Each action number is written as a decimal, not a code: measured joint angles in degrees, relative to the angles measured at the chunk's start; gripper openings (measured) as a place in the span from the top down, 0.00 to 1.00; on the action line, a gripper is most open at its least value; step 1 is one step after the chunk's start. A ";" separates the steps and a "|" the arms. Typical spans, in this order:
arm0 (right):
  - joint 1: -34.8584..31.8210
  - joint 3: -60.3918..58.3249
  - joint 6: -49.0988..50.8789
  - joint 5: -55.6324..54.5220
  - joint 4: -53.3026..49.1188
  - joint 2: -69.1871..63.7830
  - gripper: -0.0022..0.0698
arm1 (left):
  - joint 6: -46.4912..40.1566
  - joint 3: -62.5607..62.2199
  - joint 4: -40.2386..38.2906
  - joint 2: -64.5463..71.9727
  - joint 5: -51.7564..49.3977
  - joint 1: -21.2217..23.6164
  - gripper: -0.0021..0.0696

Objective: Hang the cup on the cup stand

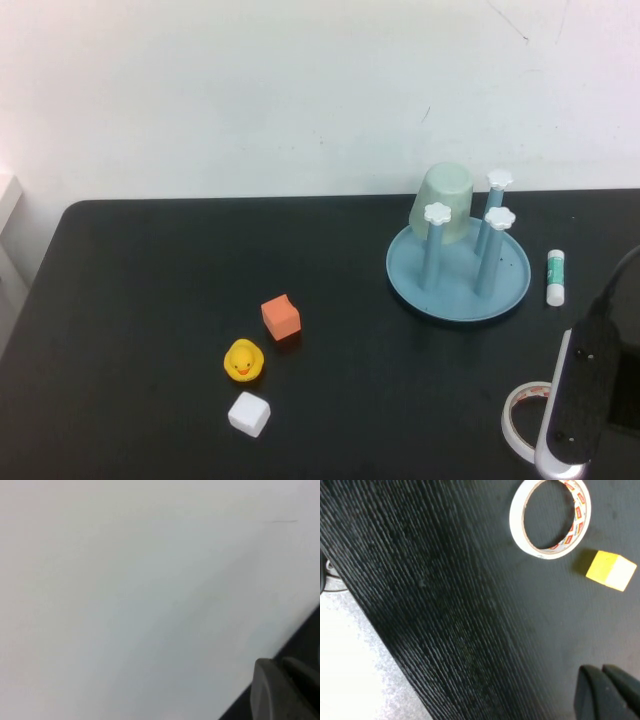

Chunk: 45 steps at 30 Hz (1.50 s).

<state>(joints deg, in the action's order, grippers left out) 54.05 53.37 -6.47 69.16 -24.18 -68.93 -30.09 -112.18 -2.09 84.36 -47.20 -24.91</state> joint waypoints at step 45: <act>0.00 0.00 0.00 0.09 0.00 0.00 0.97 | 42.70 99.38 15.68 -77.28 20.72 1.10 0.97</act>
<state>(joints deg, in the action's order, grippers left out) 54.05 53.37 -6.47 69.26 -24.18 -68.93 12.61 -12.80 13.59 7.08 -26.48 -23.81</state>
